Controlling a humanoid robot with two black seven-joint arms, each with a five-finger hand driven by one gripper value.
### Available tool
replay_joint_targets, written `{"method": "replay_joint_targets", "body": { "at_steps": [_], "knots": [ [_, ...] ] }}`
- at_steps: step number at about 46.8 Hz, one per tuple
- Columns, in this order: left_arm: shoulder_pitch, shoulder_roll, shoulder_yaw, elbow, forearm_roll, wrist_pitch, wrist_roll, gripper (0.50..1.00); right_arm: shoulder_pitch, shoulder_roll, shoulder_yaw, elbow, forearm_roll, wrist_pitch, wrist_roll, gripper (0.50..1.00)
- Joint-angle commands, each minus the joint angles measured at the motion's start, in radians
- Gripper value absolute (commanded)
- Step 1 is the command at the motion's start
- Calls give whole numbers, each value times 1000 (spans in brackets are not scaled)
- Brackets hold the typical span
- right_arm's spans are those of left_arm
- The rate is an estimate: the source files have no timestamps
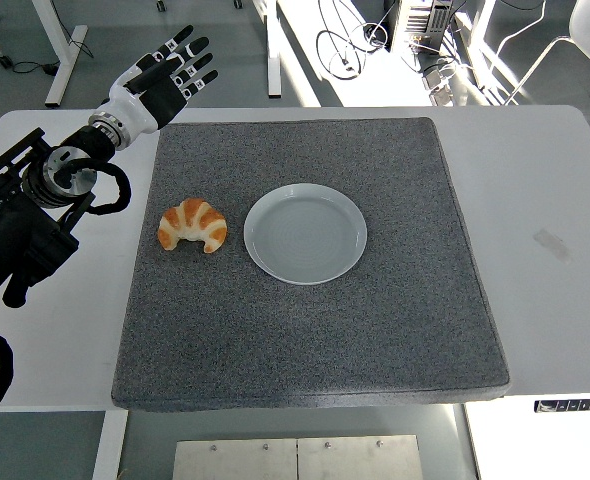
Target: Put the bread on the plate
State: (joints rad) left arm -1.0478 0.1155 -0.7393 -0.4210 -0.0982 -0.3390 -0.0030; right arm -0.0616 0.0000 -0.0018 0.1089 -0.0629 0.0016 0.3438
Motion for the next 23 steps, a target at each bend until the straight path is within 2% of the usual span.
{"method": "replay_joint_targets", "body": {
  "at_steps": [1,20,23],
  "knots": [
    [2,0,0,-1,3,0,-2,984,0,0,0,0,0,0,0,1000],
    [-32,4,0,-1,-3,14,0,984,0,0,0,0,0,0,0,1000],
    [-43,4,1,1,3,38,1,984,0,0,-1,0,0,0,0,1000]
  ]
}}
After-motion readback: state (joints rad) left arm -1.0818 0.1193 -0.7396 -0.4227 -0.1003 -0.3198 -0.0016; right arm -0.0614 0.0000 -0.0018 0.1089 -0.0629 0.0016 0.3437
